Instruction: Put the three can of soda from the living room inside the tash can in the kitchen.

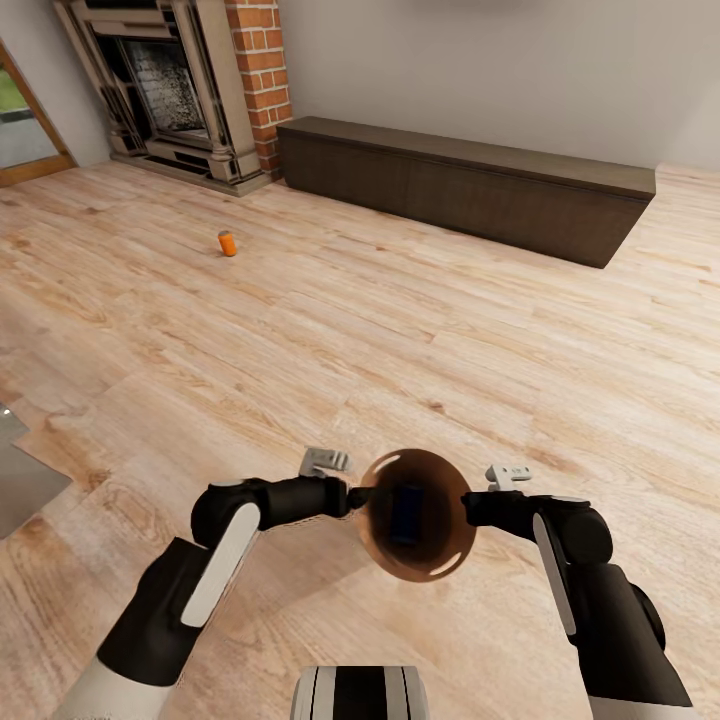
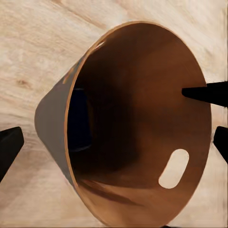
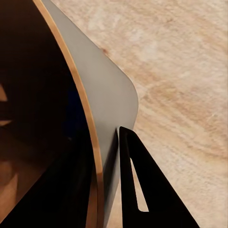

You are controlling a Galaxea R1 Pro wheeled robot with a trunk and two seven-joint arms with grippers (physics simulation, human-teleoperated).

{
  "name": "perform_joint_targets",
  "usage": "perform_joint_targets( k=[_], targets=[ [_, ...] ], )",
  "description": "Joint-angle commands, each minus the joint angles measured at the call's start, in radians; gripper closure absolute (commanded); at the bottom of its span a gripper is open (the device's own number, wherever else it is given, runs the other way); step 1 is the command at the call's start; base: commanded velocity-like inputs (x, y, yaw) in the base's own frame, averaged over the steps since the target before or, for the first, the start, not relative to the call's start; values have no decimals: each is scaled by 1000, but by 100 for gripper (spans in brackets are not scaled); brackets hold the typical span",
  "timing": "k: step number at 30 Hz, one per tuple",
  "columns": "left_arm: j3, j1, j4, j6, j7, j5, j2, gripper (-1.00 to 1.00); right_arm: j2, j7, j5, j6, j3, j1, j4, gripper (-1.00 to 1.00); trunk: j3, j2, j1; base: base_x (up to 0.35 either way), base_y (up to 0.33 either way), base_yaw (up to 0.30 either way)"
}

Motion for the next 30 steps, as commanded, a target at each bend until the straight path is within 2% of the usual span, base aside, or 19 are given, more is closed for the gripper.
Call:
perform_joint_targets(
  k=[1,3,6,11,12,13,17,18,20,26,30],
  targets=[
    [27,0,0,8,-32,1,2,-100,0,5,-27,4,0,0,0,100,0,0,0,0,0,0],
    [89,0,0,35,-146,1,6,-100,0,5,-27,4,0,0,0,100,0,0,0,0,0,0],
    [112,0,0,47,-241,1,20,-100,0,5,-27,4,0,0,0,100,0,0,0,0,0,0],
    [130,0,1,53,-354,1,42,-100,0,5,-27,4,0,0,0,100,0,0,0,0,0,0],
    [167,0,1,63,-407,1,54,-100,0,5,-27,4,0,0,0,100,0,0,0,0,0,0],
    [188,0,2,71,-435,1,61,-100,0,5,-28,4,0,0,0,100,0,0,0,0,0,0],
    [235,0,3,83,-520,1,79,-100,0,5,-28,4,0,0,0,100,0,0,0,0,0,0],
    [247,0,3,85,-554,1,91,-100,0,5,-28,4,0,0,0,100,0,0,0,0,0,0],
    [253,0,3,86,-589,1,108,-100,0,6,-28,4,0,0,0,100,0,0,0,0,0,0],
    [259,0,5,78,-754,0,167,-100,0,6,-28,4,0,1,0,100,0,0,0,0,0,0],
    [257,0,9,70,-799,-1,207,-100,0,7,-28,4,0,1,0,100,0,0,0,0,0,0]
  ],
)
